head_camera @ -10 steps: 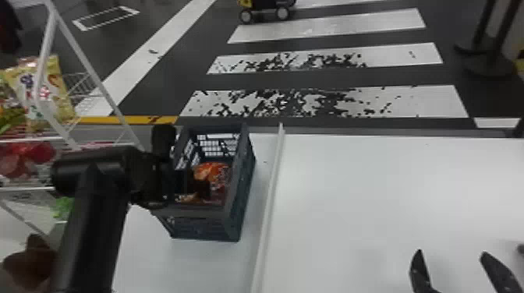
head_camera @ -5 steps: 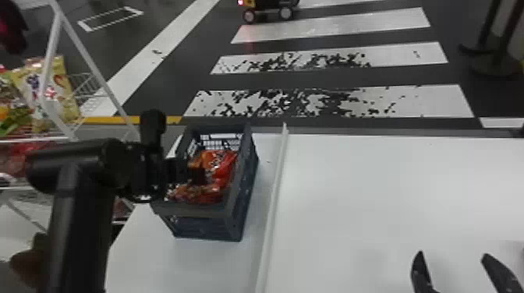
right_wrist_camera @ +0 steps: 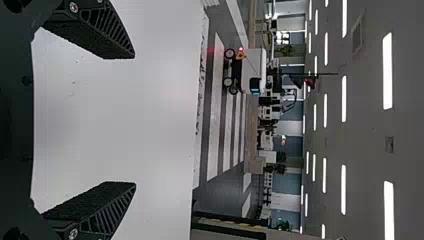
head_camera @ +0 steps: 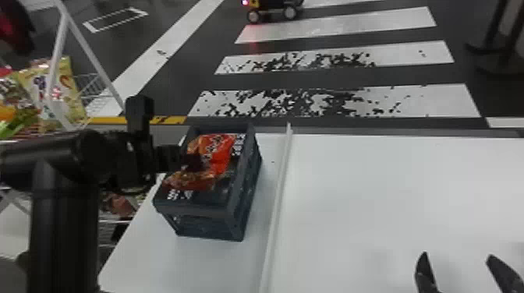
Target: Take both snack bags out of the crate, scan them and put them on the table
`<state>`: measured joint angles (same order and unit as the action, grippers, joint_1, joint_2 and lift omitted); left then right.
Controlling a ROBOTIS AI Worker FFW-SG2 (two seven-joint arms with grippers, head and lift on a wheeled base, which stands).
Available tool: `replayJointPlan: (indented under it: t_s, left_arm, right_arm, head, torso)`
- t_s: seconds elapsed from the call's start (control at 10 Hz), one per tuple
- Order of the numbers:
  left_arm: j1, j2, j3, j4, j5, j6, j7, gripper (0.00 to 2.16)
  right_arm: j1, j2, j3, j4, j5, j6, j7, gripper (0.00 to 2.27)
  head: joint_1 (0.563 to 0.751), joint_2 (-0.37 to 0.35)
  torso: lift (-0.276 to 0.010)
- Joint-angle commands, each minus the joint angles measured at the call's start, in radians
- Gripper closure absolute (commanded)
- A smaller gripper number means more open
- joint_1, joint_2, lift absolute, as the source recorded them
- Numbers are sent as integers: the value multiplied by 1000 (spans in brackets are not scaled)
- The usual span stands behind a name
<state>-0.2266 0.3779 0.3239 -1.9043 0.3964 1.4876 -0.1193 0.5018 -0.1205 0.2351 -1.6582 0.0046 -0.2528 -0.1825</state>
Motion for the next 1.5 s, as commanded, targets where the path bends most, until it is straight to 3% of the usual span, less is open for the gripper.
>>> replayJointPlan:
  t_s: [0.0,0.3,0.5,0.9,1.3,1.4]
  left_arm:
    - [10,-4,40,-47,38,9,3,2138]
    - [62,-4,90,-177,131,24,41,2142]
    - [93,-21,89,-269,176,37,89,2138]
    - [96,-148,-12,-343,183,37,162,2142]
    - [118,-278,-178,-392,156,33,225,2142]
    - [127,-300,-229,-395,139,24,245,2142]
  right_arm:
    - [0,1,0,0,0,4,0,83]
    - [0,4,1,0,5,16,0,83]
    - [0,7,1,0,11,25,0,83]
    - [3,9,4,0,12,28,0,83]
    - [3,9,4,1,12,31,0,87]
    - [3,9,4,1,11,31,0,87]
  head:
    - [695,299]
    - [695,299]
    - [695,296]
    - [695,223]
    - [695,106]
    - [695,88]
  torso:
    - [-94]
    - [-94]
    - [-94]
    - [-94]
    - [-94]
    - [-94]
